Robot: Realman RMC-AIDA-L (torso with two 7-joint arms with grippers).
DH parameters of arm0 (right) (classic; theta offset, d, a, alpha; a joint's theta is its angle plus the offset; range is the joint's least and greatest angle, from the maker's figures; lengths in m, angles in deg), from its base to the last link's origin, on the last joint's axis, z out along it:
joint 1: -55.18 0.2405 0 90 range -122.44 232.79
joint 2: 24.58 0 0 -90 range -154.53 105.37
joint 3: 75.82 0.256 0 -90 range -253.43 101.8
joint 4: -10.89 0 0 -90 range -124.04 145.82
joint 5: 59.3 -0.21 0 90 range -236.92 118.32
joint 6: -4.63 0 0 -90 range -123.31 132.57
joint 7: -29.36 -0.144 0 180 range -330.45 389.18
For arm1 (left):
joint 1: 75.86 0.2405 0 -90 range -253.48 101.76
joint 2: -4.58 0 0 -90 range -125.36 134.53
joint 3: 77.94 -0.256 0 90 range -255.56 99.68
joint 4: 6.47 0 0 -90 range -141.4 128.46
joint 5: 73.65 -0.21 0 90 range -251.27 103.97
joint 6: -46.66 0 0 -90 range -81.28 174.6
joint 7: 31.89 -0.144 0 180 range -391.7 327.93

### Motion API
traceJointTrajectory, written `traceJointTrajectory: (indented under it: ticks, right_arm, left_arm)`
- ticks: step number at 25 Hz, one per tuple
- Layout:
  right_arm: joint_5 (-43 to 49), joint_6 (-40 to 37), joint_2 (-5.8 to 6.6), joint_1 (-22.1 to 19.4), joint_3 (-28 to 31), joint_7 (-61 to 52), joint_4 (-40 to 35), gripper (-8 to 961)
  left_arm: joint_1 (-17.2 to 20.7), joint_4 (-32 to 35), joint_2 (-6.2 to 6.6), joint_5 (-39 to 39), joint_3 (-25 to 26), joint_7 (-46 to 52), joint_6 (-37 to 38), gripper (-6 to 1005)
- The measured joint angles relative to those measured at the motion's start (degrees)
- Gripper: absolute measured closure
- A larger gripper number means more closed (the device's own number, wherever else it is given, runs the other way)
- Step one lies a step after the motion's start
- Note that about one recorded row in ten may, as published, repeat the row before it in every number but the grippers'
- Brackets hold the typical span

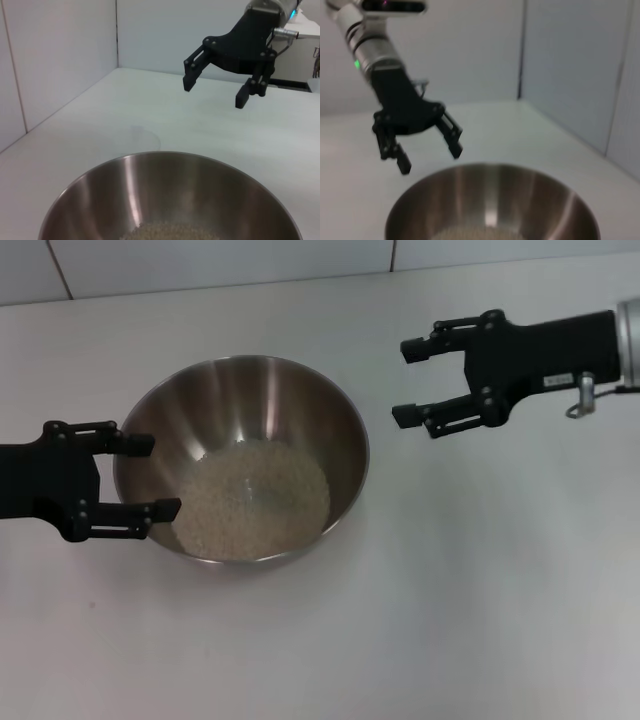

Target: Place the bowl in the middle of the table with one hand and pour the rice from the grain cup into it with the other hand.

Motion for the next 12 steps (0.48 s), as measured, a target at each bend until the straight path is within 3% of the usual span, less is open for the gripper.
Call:
traceJointTrajectory:
  ticks: [2, 4, 12]
  right_arm:
    - [-0.2, 1.9, -0.22, -0.3, -7.4, -5.0, -3.9, 158]
    - [-0.4, 2.8, -0.19, -0.3, -10.2, -7.1, -4.5, 158]
    - [-0.3, 4.3, -0.11, -0.3, -12.6, -8.3, -4.4, 158]
  left_arm:
    - [-0.1, 0.0, -0.04, -0.6, 0.0, 0.1, -0.1, 186]
    - [-0.1, 0.1, -0.04, -0.6, 0.0, 0.1, -0.1, 186]
    - [0.3, 1.1, -0.03, -0.7, 0.4, 0.3, -0.3, 186]
